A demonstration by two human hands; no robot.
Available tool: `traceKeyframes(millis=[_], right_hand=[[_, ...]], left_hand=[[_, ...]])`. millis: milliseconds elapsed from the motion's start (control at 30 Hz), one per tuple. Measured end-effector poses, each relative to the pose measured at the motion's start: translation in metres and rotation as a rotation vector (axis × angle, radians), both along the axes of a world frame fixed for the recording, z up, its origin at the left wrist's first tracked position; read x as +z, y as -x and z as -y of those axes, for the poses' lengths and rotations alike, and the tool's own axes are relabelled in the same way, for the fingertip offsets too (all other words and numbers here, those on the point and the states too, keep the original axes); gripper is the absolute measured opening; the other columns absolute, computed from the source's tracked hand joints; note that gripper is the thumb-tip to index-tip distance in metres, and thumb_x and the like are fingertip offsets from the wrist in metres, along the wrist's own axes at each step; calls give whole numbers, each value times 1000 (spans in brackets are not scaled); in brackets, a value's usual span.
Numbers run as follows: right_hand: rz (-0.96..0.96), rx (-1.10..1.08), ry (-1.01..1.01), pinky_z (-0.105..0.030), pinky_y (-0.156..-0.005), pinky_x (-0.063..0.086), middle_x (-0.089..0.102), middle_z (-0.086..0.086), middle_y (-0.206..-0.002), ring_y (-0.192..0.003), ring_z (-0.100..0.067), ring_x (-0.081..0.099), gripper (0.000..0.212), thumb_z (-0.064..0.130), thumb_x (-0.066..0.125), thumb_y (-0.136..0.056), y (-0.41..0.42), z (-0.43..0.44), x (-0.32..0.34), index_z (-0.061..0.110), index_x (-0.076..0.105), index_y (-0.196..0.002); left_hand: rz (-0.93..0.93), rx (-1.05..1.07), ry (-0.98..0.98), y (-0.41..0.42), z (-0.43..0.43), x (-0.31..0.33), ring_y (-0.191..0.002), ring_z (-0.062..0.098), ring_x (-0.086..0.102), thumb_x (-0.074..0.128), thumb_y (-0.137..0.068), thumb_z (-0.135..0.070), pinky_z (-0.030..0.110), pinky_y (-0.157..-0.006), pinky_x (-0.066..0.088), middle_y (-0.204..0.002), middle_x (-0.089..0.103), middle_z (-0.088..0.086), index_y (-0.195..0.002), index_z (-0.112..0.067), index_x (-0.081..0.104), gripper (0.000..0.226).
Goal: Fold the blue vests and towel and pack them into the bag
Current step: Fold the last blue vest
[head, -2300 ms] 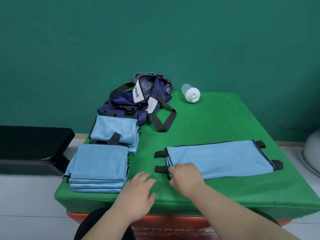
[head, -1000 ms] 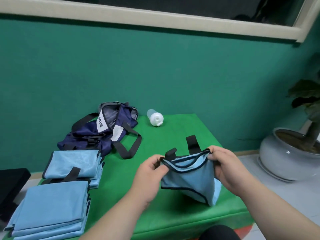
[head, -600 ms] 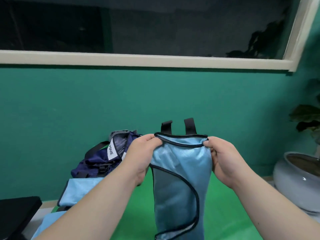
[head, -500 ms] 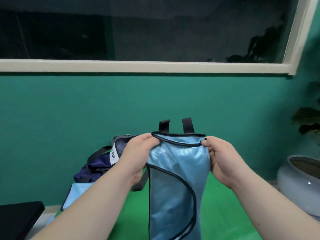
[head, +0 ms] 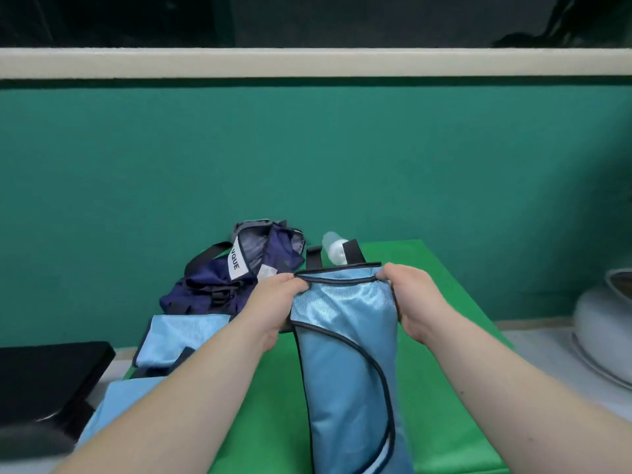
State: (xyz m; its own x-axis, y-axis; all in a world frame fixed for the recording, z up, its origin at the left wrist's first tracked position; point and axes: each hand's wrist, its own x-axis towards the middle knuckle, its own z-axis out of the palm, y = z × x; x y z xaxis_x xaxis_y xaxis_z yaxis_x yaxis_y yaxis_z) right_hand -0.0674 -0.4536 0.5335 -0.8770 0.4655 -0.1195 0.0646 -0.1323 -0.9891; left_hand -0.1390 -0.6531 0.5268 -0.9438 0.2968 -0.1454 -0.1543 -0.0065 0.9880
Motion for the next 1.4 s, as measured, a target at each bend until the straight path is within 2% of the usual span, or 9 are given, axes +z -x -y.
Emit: traceKeyframes(millis=[100, 200, 500, 600, 700, 800, 967, 1167, 1400], right_hand=[[106, -8, -52, -37, -64, 34, 52, -9, -72, -67, -21, 46, 14, 22, 60, -70, 35, -13, -35, 17, 55, -81], [188, -6, -98, -40, -65, 32, 48, -8, -71, -68, -21, 42, 16, 27, 61, -66, 72, -25, -68, 19, 52, -77], [366, 10, -391, -32, -63, 34, 48, -5, -70, -65, -20, 43, 18, 30, 58, -82, 161, -71, -167, 17, 50, -74], [443, 54, -601, -29, -57, 35, 52, 0, -63, -58, -20, 44, 24, 31, 56, -89, 179, -84, -188, 15, 53, -73], [426, 88, -890, -32, -68, 45, 60, 3, -81, -79, -21, 55, 19, 34, 57, -90, 187, -93, -205, 18, 62, -83], [274, 74, -908, -36, -98, 45, 57, 9, -107, -108, -15, 49, 21, 27, 61, -93, 181, -100, -219, 20, 65, -112], [148, 143, -892, -31, -112, 31, 49, 18, -128, -125, -6, 40, 52, 26, 70, -90, 174, -104, -228, 31, 52, -139], [156, 138, -1061, -31, -110, 23, 47, 20, -120, -123, -5, 35, 25, 42, 59, -97, 182, -105, -233, 33, 64, -120], [194, 101, -1101, -39, -113, 26, 56, 11, -131, -129, -12, 40, 23, 39, 49, -102, 191, -107, -240, 27, 67, -110]], left_hand=[[47, 23, 87, 28, -12, -33, -70, 22, 60, 62, -85, -5, 34, -70, 44, -72, 66, 8, -77, -12, 65, 11], [56, 44, 204, 63, -24, -67, -63, 20, 53, 65, -81, -10, 29, -60, 37, -68, 60, 6, -73, -14, 61, 10], [-14, 57, 542, 150, -72, -155, -62, 20, 41, 58, -84, -13, 29, -59, 29, -66, 49, 3, -75, -16, 54, 10], [-121, -33, 735, 165, -81, -181, -67, 21, 57, 52, -88, -16, 30, -60, 44, -76, 64, -2, -104, -21, 61, 19], [-319, -58, 849, 166, -86, -202, -108, 20, 58, 57, -90, -20, 37, -89, 50, -120, 60, -2, -137, -26, 47, 48], [-431, -40, 786, 161, -85, -213, -122, 14, 44, 62, -88, -19, 37, -105, 41, -132, 41, -12, -139, -31, 47, 54], [-464, 32, 698, 161, -81, -224, -98, 0, 50, 67, -92, -27, 26, -95, 45, -108, 49, -22, -112, -28, 67, 20], [-467, 113, 686, 165, -83, -226, -79, 2, 54, 59, -98, -29, 20, -77, 43, -97, 54, -20, -106, -22, 72, 17], [-446, 153, 688, 172, -87, -233, -83, 10, 59, 53, -101, -23, 30, -83, 51, -102, 56, -18, -119, -19, 68, 23]])
